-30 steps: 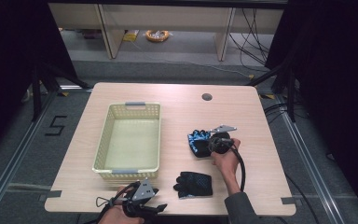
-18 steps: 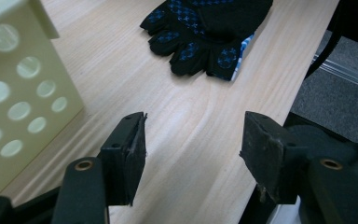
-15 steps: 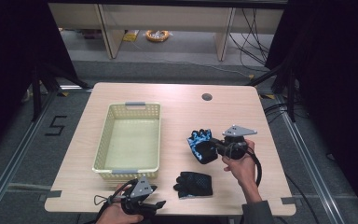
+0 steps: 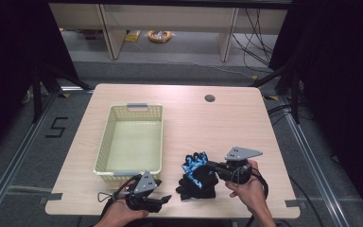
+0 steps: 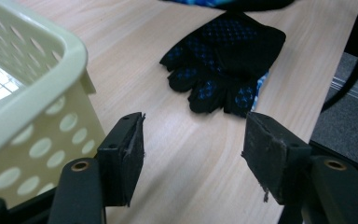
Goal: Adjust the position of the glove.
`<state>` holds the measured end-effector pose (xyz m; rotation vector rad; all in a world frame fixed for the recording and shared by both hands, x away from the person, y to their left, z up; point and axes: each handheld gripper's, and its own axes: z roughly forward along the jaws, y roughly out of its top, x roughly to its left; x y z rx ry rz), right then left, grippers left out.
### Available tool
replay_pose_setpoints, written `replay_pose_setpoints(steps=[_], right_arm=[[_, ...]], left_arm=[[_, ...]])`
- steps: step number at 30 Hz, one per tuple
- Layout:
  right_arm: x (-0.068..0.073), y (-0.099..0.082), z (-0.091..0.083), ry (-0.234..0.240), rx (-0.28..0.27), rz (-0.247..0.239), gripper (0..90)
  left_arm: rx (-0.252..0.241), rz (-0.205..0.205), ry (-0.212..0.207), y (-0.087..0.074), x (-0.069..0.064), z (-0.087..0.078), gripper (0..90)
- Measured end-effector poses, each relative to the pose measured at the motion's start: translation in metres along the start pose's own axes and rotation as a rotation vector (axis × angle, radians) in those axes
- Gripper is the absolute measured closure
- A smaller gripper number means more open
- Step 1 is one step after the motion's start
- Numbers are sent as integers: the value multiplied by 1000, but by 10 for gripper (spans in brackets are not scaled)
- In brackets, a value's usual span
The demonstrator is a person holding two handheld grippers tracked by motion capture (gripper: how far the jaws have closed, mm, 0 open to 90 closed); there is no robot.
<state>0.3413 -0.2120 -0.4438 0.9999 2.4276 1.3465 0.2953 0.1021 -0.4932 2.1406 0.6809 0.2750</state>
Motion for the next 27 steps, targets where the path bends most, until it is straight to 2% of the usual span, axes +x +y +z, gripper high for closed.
replay_pose_setpoints(steps=[2, 3, 6, 10, 12, 15, 16, 19, 20, 21, 22, 23, 24, 27], right_arm=[[0, -1, -1, 6, 1, -15, 886], [4, -3, -1, 15, -1, 1, 886], [9, -9, -2, 48, 8, -32, 886], [15, -14, -1, 72, 14, -27, 886], [17, -17, 1, 98, 6, -37, 886], [19, -17, 0, 108, 6, -52, 886], [21, -17, 1, 135, 21, -45, 887], [23, -18, 2, 139, 17, -51, 886], [24, -17, 3, 157, 33, -53, 886], [24, -17, 3, 157, 33, -53, 886], [27, -18, 4, 152, 33, -37, 886], [27, -18, 4, 152, 33, -37, 886], [26, -18, 4, 165, 32, -50, 886], [27, -17, 4, 161, 38, -52, 886]], left_arm=[[-1, -16, 2, 2, -2, 2, 384], [2, -9, 9, 3, -2, 3, 386], [-4, -5, -4, 7, -4, 8, 387], [-10, 5, -4, 11, -3, 12, 403], [-4, 24, -16, 13, -1, 14, 422], [-9, 35, -28, 13, 0, 15, 448], [-21, 35, -33, 14, -3, 16, 462], [-31, 48, -43, 15, -4, 17, 467], [-18, 81, -40, 16, -3, 16, 468], [-35, 53, -43, 16, -6, 17, 468], [-37, 74, -54, 17, -7, 16, 496], [-37, 74, -54, 17, -7, 16, 509], [-38, 109, -69, 18, -7, 15, 540], [-48, 114, -76, 17, -10, 15, 570]])
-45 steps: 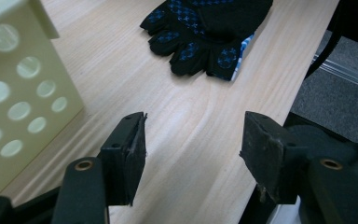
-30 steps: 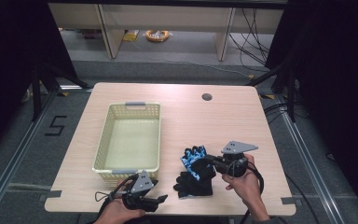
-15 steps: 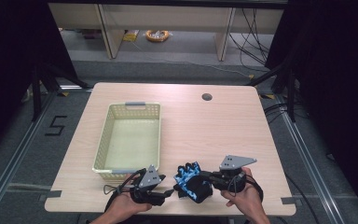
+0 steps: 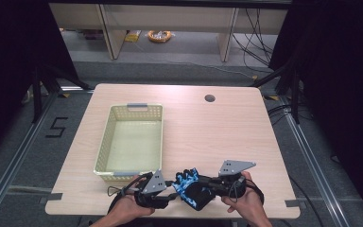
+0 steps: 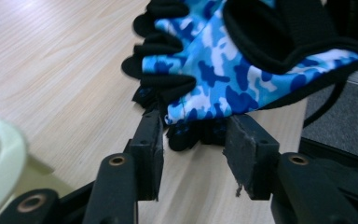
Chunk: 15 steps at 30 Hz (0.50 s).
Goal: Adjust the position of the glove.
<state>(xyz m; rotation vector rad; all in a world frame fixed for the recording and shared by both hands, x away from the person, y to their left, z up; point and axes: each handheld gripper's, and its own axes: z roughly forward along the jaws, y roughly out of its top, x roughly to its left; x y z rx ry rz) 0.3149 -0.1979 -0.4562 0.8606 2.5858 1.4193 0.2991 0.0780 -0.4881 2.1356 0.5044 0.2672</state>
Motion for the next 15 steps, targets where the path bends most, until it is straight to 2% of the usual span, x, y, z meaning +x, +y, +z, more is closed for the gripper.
replay_pose_setpoints(steps=[1, 3, 4, 6, 7, 8, 10, 12, 13, 14, 15], right_arm=[[-3, 1, 1, -5, 9, -24, 886], [-4, 0, 1, -12, 9, -38, 886], [-3, -1, 1, 13, 17, -6, 886], [-5, -2, 1, 4, -4, -24, 886], [-6, -2, 0, 7, 7, -14, 886], [-6, -2, 0, 12, 13, -3, 886], [-5, -2, 2, 6, 19, -4, 886], [-6, -2, 3, 8, 36, -7, 886], [-5, -2, 3, 19, 35, 5, 886], [-5, -2, 3, 19, 35, 5, 886], [-6, -1, 3, 24, 18, -5, 886]], left_arm=[[-4, 18, -17, 1, -1, -1, 569], [-2, 9, -18, 1, -2, -1, 562], [0, 13, -19, 1, -2, -2, 548], [-4, 11, -30, 0, -1, -1, 534], [-18, 15, -6, 0, -3, 0, 534], [9, 28, -16, 0, -2, -1, 535], [5, 38, -8, 1, -3, -1, 527], [2, 26, -10, 1, -4, -1, 517], [4, 45, -22, 1, -2, -2, 513], [9, 49, -12, 1, -1, -3, 513], [-2, 23, -7, 1, -2, -4, 514]])
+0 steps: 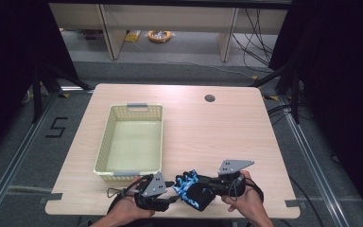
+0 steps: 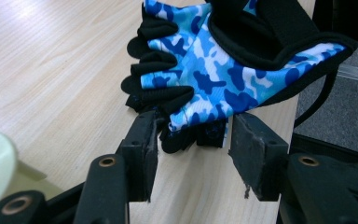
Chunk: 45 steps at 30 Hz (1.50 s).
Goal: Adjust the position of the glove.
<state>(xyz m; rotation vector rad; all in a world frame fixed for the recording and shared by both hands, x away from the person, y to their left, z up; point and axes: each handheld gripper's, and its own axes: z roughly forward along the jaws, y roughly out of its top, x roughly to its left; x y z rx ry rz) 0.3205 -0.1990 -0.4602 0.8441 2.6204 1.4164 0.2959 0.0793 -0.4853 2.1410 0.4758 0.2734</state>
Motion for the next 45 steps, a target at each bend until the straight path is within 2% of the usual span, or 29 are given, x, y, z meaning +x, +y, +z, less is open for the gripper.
replay_pose_setpoints(steps=[1, 2, 3, 5, 6, 7, 9, 10, 11, 12, 15, 16, 19, 20, 22, 24, 25, 26, 27, 28, 30, 31, 32, 33, 34, 38, 43, 44, 45], right_arm=[[0, 0, -1, 1, 5, -9, 886], [0, 0, -1, 1, 5, -9, 886], [0, 0, -2, 1, 13, -6, 886], [-1, 0, -2, 9, 21, 5, 886], [-1, -1, 0, 24, 24, 7, 886], [-1, -1, 1, 18, 22, 15, 886], [-2, -1, 2, 23, 29, -4, 886], [-3, -1, 5, 18, 36, 7, 886], [-3, 0, 6, 32, 38, 12, 886], [-4, 0, 7, 36, 36, 15, 886], [-2, 1, 9, 38, 37, 26, 886], [-3, 3, 10, 38, 45, 11, 886], [-4, 4, 12, 48, 37, 8, 886], [-4, 5, 11, 51, 39, 18, 886], [-7, 7, 13, 50, 45, -9, 887], [-8, 7, 12, 48, 43, -11, 887], [-10, 8, 13, 51, 42, -26, 887], [-10, 7, 11, 51, 41, -15, 886], [-10, 7, 11, 51, 41, -15, 886], [-12, 7, 10, 62, 39, -21, 886], [-15, 7, 8, 55, 28, -22, 887], [-15, 7, 8, 55, 28, -22, 887], [-15, 7, 7, 61, 36, -9, 886], [-17, 7, 7, 63, 25, -22, 887], [-18, 6, 6, 78, 34, -12, 887], [-18, 7, 5, 94, 32, -23, 887], [-19, 6, 4, 92, 34, -37, 886], [-19, 6, 4, 101, 18, -39, 886], [-19, 6, 4, 101, 18, -39, 886]], left_arm=[[-12, 11, -10, 0, 2, -1, 524], [-11, -20, -21, 0, 1, -2, 524], [-12, 0, -34, 1, 4, -4, 528], [-23, -18, -27, 0, 2, -4, 530], [-10, 6, -44, 1, 2, -5, 537], [-10, 6, -44, 1, 2, -5, 541], [-12, 14, -54, 1, -1, -4, 542], [6, 33, -55, 1, -4, -3, 565], [6, 33, -55, 1, -4, -3, 593], [8, 35, -67, 0, -7, -2, 627], [8, 40, -65, 2, -9, -1, 755], [5, 49, -50, 2, -10, 0, 776], [25, 42, -49, 1, -11, 1, 806], [17, 42, -51, 0, -11, 3, 806], [17, 26, -30, -1, -9, 7, 794], [29, 21, -33, -1, -7, 6, 781], [23, 11, -28, -1, -6, 6, 758], [21, 4, -34, -1, -4, 6, 681], [28, 9, -22, -1, -3, 5, 681], [35, -12, -17, -2, 0, 6, 602], [46, -19, -26, -3, 1, 7, 571], [52, -37, -35, -3, 1, 8, 571], [56, -28, -39, -5, 3, 9, 557], [49, -55, -39, -6, 2, 11, 553], [75, -22, -37, -5, 4, 13, 550], [58, -46, -18, -4, 6, 17, 535], [62, -46, -32, -4, 12, 16, 530], [55, -33, -19, -5, 12, 17, 534], [61, -8, -26, -4, 13, 16, 534]])
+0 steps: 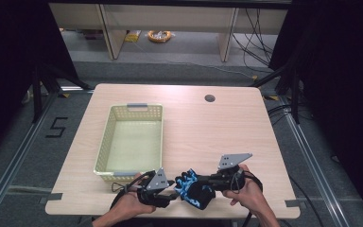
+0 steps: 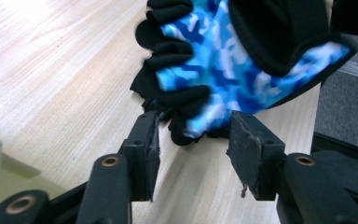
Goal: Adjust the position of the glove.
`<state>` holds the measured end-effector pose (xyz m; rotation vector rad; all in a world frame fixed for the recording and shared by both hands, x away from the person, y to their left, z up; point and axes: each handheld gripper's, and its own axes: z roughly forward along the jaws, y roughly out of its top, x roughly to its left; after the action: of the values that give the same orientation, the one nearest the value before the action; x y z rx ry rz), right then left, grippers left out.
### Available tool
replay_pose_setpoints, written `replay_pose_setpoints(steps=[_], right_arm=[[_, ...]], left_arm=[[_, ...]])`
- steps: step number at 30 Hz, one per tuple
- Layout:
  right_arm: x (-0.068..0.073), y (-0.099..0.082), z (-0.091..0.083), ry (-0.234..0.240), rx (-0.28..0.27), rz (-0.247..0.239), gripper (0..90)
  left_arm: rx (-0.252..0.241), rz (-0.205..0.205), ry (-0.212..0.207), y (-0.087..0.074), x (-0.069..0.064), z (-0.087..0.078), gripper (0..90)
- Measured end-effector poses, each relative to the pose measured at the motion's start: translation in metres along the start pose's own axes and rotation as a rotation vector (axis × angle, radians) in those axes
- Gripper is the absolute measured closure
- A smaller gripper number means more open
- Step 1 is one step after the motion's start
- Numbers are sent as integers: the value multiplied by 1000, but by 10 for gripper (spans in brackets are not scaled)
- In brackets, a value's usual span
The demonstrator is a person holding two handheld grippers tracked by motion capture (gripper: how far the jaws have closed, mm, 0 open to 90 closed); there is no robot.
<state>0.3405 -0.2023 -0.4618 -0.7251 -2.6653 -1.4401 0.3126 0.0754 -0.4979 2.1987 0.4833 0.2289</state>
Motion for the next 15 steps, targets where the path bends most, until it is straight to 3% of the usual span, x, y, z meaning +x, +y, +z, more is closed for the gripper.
replay_pose_setpoints(steps=[1, 4, 5, 7, 9, 15], right_arm=[[0, 0, 1, 21, 8, -8, 886], [-1, 1, 1, 5, 6, -2, 886], [0, 1, 1, 2, 1, 13, 886], [0, 1, 2, 12, 1, 17, 886], [-3, 2, 3, 19, -3, -7, 886], [-6, 7, 7, 23, 8, 18, 886]], left_arm=[[-2, -34, -7, -1, -2, 2, 541], [7, -26, -19, -1, -5, 2, 598], [3, -25, -31, -1, -7, 2, 681], [6, -7, -31, 0, -10, 3, 744], [9, -23, -39, 0, -12, 4, 787], [34, -30, -50, 0, -14, 8, 800]])
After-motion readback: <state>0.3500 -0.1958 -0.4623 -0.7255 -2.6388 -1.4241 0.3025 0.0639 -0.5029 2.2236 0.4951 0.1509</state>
